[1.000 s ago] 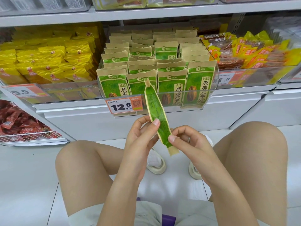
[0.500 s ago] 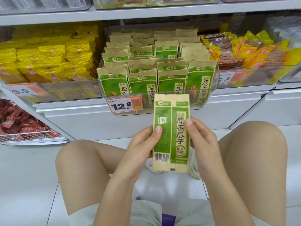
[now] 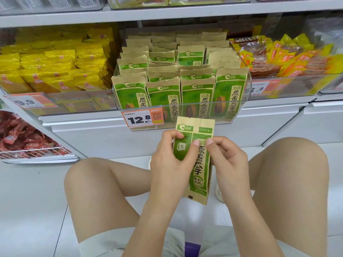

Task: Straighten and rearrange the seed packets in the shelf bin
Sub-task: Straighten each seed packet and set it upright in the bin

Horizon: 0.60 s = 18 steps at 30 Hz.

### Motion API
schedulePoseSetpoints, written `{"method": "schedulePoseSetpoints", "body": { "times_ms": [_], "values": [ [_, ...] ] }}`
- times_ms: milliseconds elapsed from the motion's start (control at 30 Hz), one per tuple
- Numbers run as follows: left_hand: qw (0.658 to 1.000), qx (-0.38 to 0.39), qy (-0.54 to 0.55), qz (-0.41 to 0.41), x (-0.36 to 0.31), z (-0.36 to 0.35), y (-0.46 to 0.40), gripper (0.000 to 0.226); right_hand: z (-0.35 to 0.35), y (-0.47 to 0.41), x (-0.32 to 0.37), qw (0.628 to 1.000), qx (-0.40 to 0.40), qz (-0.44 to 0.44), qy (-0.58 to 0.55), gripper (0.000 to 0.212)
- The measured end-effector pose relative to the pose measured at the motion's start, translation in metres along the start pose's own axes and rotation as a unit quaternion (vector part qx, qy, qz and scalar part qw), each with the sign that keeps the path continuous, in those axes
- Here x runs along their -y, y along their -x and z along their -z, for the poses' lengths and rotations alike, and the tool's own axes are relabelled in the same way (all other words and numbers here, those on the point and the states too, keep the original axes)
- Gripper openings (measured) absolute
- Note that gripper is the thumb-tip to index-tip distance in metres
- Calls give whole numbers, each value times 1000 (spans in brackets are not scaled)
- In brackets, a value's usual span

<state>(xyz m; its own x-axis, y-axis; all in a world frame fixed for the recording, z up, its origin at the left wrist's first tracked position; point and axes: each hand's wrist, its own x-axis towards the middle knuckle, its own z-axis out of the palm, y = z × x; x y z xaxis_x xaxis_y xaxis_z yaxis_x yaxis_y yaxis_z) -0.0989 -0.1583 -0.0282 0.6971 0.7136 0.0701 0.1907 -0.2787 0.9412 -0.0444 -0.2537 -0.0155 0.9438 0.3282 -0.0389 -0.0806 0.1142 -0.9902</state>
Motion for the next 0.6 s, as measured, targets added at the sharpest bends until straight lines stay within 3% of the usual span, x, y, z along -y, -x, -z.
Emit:
{"method": "schedulePoseSetpoints", "body": {
  "times_ms": [100, 400, 600],
  "values": [
    [1000, -11, -21, 19, -2, 0, 0, 33, -1, 2, 1, 1000, 25, 9, 10, 17],
    [998, 7, -64, -28, -2, 1, 2, 10, -3, 5, 2, 998, 36, 24, 37, 21],
    [998, 8, -59, -32, 1, 1, 1, 8, -2, 4, 2, 998, 36, 24, 41, 21]
  ]
}}
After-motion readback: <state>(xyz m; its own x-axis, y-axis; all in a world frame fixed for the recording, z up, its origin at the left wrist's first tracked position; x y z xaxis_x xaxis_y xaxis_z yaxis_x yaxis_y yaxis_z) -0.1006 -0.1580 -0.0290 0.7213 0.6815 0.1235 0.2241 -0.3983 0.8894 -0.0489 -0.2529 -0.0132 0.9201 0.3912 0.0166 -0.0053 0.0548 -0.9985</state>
